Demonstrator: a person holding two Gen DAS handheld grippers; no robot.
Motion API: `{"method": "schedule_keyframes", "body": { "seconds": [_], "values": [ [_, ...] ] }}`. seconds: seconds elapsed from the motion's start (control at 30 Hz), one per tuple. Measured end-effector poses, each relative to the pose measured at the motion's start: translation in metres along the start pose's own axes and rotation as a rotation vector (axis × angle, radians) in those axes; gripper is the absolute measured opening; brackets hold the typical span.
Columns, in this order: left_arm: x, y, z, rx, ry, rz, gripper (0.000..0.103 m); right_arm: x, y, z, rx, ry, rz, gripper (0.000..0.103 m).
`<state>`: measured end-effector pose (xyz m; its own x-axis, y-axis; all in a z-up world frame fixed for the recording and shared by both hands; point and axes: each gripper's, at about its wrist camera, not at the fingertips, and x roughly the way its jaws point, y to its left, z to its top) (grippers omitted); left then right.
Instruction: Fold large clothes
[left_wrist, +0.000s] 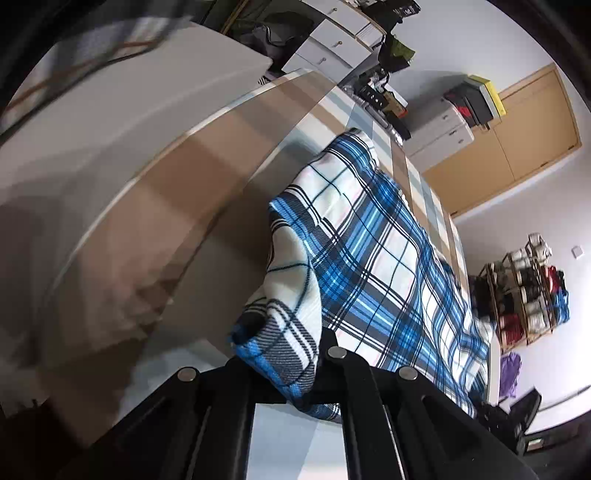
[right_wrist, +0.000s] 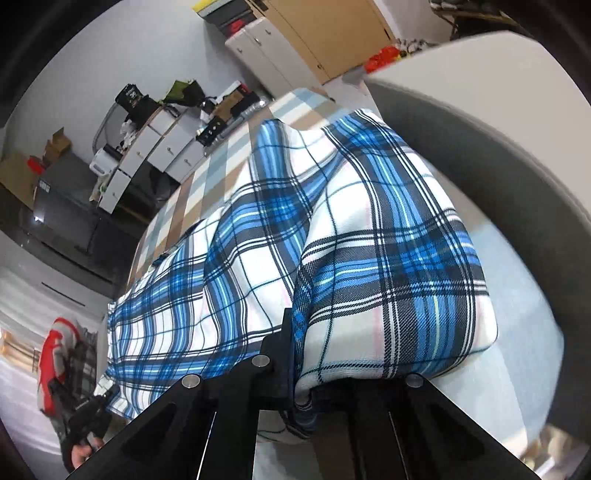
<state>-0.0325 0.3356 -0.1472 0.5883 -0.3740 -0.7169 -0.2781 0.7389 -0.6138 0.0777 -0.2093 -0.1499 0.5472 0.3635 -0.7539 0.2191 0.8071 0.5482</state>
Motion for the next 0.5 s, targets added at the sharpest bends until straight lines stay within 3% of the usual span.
{"method": "schedule_keyframes", "body": {
  "seconds": [0.07, 0.17, 0.23, 0.3, 0.33, 0.37, 0.43, 0.5],
  "values": [
    [-0.005, -0.001, -0.002, 0.035, 0.035, 0.012, 0.000, 0.005, -0.002, -0.002, -0.002, 0.051, 0.020, 0.007],
    [-0.015, -0.002, 0.001, 0.022, 0.102, -0.029, 0.000, 0.006, -0.008, 0.000, 0.021, 0.129, 0.029, 0.018],
    [-0.021, -0.006, 0.001, 0.021, 0.143, -0.031, 0.007, -0.009, -0.014, 0.004, 0.038, 0.138, 0.025, 0.026],
    [-0.028, -0.014, 0.000, 0.062, 0.160, -0.027, 0.034, -0.025, -0.016, 0.009, 0.011, 0.136, -0.051, 0.060],
    [-0.031, -0.019, -0.001, 0.090, 0.153, -0.030, 0.044, -0.034, -0.015, 0.012, -0.008, 0.133, -0.092, 0.063],
    [-0.035, -0.024, -0.002, 0.123, 0.137, -0.010, 0.062, -0.046, -0.015, 0.010, -0.025, 0.118, -0.124, 0.063],
    [-0.041, -0.036, -0.005, 0.179, 0.085, 0.037, 0.067, -0.061, 0.003, 0.016, -0.068, 0.078, -0.180, 0.064],
    [-0.040, -0.049, -0.006, 0.212, 0.071, 0.031, 0.067, -0.073, 0.037, 0.020, -0.155, 0.008, -0.177, 0.086]
  ]
}}
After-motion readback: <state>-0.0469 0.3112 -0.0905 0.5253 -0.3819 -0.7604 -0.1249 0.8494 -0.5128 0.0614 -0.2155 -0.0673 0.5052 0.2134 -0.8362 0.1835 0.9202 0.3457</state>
